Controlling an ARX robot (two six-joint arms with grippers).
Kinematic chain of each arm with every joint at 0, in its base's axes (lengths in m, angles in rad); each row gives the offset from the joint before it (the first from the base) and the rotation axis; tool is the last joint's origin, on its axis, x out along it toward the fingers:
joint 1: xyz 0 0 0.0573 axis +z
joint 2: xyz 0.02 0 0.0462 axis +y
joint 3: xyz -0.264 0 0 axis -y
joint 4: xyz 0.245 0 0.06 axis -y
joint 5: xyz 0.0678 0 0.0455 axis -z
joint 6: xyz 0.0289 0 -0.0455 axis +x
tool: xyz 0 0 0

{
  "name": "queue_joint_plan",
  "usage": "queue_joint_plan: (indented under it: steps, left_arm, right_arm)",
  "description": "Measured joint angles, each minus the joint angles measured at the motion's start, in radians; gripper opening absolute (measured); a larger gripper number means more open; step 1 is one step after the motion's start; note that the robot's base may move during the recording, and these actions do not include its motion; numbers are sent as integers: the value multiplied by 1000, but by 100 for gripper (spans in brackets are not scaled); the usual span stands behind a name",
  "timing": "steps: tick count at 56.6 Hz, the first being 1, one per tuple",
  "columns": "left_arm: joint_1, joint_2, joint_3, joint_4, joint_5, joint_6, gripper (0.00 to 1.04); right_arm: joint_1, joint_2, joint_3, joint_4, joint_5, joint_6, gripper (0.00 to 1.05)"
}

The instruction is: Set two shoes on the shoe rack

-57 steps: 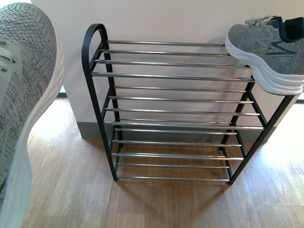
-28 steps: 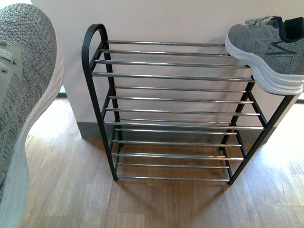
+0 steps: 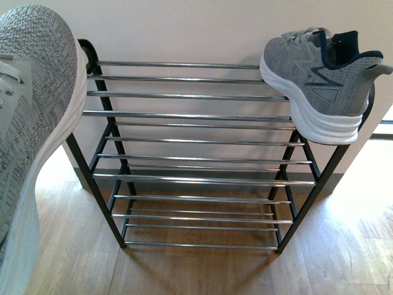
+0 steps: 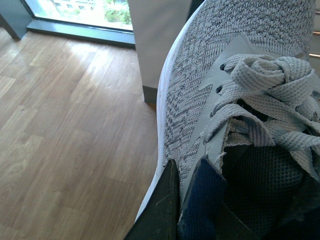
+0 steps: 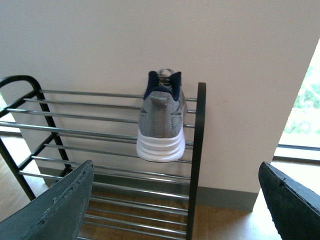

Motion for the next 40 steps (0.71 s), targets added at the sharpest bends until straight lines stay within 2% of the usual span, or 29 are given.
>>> queue_joint_plan:
  steps: [15, 20, 24, 27, 37, 40]
  left_arm:
    - [-3, 0, 0, 0, 2, 0, 2]
    - [-3, 6, -28, 132, -24, 3, 2]
    - [-6, 43, -11, 181, -13, -13, 2]
    - [-6, 91, 29, 180, 13, -39, 2]
    - [-5, 335, 256, 191, 203, -202, 2]
    - [-5, 395, 318, 194, 232, -229, 2]
  right_arm:
    - [1, 0, 0, -2, 0, 0, 96]
    - [1, 0, 0, -2, 0, 0, 96]
    - [1, 0, 0, -2, -2, 0, 96]
    - [1, 0, 0, -2, -3, 0, 96]
    - [1, 0, 0, -2, -3, 0, 96]
    - [1, 0, 0, -2, -3, 0, 96]
